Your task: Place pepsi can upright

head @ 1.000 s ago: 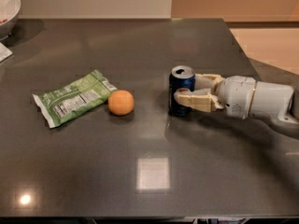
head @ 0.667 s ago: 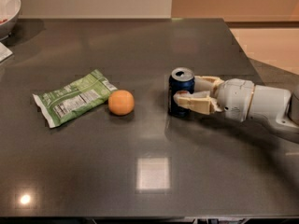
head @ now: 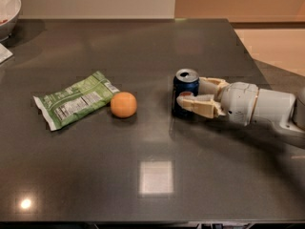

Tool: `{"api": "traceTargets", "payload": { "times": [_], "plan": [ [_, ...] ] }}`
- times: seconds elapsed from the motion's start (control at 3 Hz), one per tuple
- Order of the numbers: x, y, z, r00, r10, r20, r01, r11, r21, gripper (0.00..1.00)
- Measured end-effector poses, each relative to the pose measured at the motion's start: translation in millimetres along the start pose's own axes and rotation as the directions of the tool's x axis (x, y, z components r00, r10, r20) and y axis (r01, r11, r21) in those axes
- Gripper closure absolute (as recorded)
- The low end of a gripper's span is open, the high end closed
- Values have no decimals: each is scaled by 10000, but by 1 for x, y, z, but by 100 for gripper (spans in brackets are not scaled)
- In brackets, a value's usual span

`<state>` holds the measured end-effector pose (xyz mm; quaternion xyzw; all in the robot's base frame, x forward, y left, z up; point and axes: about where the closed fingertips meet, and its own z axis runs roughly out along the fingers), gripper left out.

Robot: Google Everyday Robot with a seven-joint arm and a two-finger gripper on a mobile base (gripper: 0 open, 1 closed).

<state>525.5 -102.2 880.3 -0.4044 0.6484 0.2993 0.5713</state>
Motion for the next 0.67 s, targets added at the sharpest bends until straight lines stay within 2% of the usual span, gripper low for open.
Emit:
{"api": "traceTargets", "payload": {
  "times": [0.33,0.67],
  "plan": [
    [-1,1,2,10000,-20,4,20,10000,-37,0],
    [-1,1,2,10000,-21,4,21,10000,-39,0]
  ]
}}
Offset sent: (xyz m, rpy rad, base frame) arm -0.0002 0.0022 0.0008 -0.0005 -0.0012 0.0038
